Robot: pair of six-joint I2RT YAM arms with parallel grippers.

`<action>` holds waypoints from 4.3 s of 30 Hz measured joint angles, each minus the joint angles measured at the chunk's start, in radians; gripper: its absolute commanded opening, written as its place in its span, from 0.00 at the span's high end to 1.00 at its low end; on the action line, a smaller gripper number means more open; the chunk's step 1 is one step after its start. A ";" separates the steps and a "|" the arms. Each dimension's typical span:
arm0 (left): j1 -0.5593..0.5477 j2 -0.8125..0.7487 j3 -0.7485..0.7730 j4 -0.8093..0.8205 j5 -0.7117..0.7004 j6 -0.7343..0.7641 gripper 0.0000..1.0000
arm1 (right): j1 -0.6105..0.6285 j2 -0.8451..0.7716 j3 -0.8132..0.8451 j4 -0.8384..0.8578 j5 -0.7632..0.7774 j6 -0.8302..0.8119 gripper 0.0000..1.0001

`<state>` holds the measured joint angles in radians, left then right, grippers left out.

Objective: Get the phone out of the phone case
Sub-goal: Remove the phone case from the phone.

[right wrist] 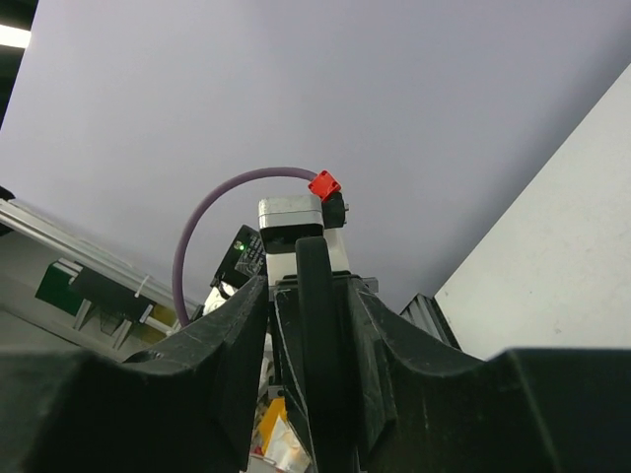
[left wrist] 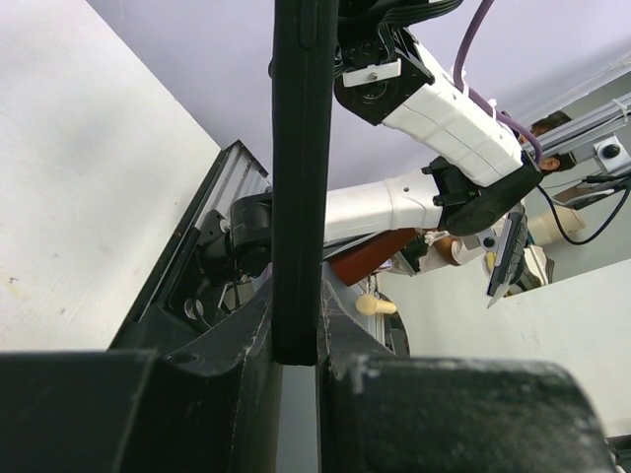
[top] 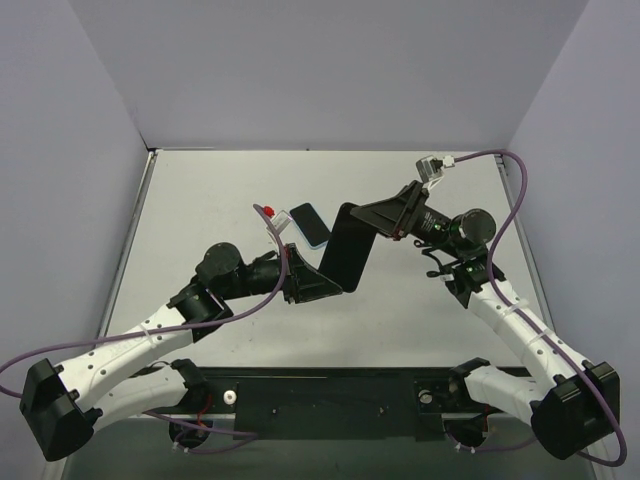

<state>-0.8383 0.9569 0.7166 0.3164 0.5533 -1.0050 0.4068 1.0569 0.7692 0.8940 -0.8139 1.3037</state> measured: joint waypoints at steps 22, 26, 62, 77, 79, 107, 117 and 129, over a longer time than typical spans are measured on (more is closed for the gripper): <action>-0.005 0.016 0.044 -0.003 -0.055 -0.030 0.37 | 0.021 -0.020 -0.008 -0.023 0.048 -0.018 1.00; 0.003 -0.083 -0.029 0.024 -0.172 -0.070 0.36 | -0.003 -0.032 -0.027 0.000 0.047 0.040 1.00; 0.002 -0.031 -0.046 0.240 -0.198 -0.164 0.54 | -0.060 -0.038 -0.066 0.053 0.043 0.131 1.00; 0.002 -0.034 -0.040 0.222 -0.184 -0.164 0.67 | -0.060 -0.038 -0.066 0.059 0.068 0.135 1.00; 0.002 -0.032 -0.040 0.220 -0.183 -0.164 0.72 | -0.060 -0.038 -0.066 0.059 0.068 0.135 1.00; 0.002 0.084 -0.043 0.591 -0.167 -0.201 1.00 | -0.006 0.130 -0.075 0.397 0.187 0.562 1.00; -0.002 0.050 -0.085 0.576 -0.224 -0.085 1.00 | 0.053 0.137 -0.075 0.359 0.218 0.642 1.00; -0.001 -0.054 -0.080 0.398 -0.191 -0.026 0.21 | -0.029 0.027 -0.039 0.333 0.182 0.554 1.00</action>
<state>-0.8391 0.9028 0.6361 0.7147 0.3622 -1.0309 0.3779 1.0840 0.7300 1.2270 -0.6319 1.8576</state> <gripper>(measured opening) 0.727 0.123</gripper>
